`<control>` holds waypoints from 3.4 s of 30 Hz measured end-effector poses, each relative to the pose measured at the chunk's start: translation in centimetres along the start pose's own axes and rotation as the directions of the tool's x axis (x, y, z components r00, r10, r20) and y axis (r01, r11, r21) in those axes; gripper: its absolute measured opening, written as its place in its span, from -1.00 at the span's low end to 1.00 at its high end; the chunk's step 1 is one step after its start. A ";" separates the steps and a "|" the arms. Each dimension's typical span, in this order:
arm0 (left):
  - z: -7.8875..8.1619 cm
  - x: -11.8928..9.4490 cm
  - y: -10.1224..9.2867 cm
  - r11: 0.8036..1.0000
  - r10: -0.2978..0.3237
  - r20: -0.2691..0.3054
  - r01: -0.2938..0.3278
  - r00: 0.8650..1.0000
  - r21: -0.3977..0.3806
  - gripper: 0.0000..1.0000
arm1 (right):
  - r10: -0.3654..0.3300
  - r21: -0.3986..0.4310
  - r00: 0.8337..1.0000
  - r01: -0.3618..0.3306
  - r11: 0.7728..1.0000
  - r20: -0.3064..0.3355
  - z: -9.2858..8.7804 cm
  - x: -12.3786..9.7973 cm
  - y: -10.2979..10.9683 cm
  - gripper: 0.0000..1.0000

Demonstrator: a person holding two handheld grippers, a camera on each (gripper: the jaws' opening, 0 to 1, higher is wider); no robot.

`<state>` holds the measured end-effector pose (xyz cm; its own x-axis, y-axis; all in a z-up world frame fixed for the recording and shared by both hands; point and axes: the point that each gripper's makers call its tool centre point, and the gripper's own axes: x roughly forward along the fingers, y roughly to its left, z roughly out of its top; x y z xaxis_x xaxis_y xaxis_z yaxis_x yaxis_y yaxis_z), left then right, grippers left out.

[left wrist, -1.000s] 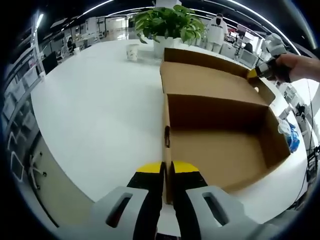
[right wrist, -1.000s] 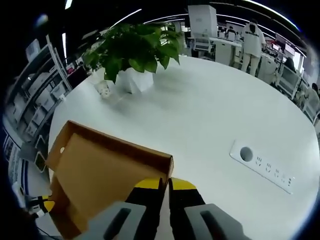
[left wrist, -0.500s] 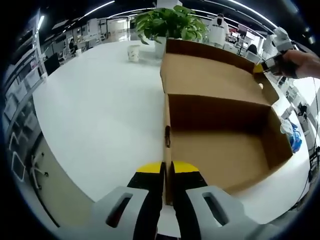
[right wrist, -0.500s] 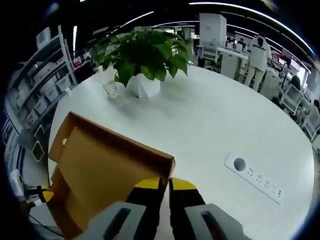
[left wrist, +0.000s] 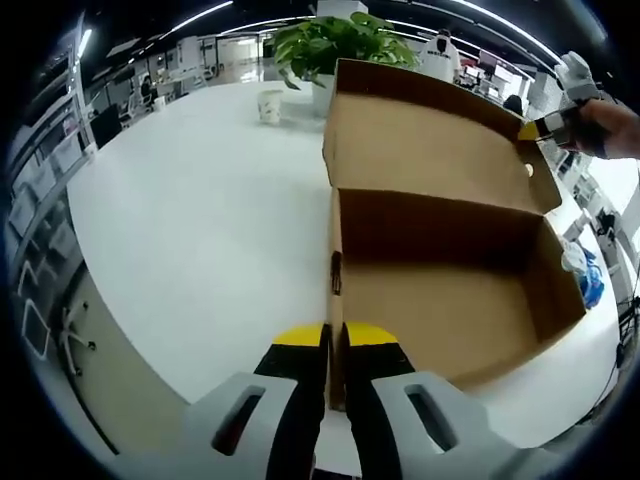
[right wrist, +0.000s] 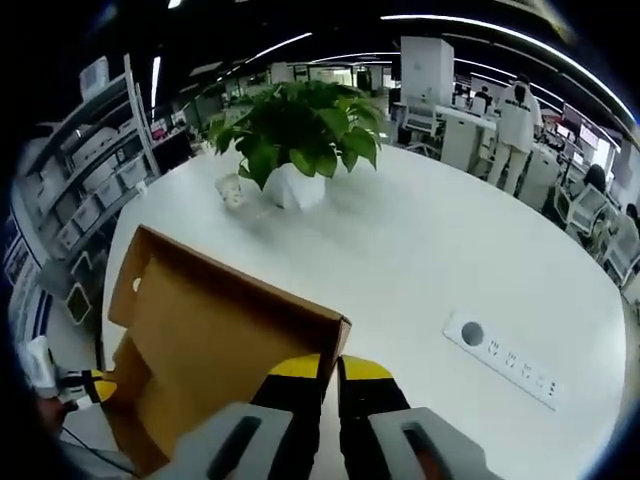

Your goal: Operate the shoe box by opening the lid, removing the specified soft item, and placing it in the target area until the item is outside and the box remains undamaged.

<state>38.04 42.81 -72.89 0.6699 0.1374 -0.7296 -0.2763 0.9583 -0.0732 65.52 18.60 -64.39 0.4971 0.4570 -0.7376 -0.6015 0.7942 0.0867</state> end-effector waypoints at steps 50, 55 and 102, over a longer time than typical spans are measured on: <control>0.1 0.1 0.0 1.000 -0.003 0.006 0.003 1.000 -0.008 -0.92 | -0.094 0.013 0.974 0.093 0.996 0.208 -2.2 -9.3 3.5 -1.00; 0.1 0.1 0.0 1.000 -0.005 0.008 0.005 1.000 -0.009 -0.92 | -0.107 0.014 0.968 0.107 0.994 0.228 -2.7 -10.1 4.0 -1.00; 0.2 0.1 0.1 0.998 -0.062 0.029 0.063 0.998 -0.011 -0.91 | -0.210 0.046 0.915 0.207 0.977 0.344 -8.5 -13.4 6.5 -1.00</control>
<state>38.19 42.93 -72.85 0.7055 0.0847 -0.7036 -0.2414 0.9622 -0.1262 49.63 14.25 -59.57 0.7963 0.3892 -0.4631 -0.4562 0.8891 -0.0371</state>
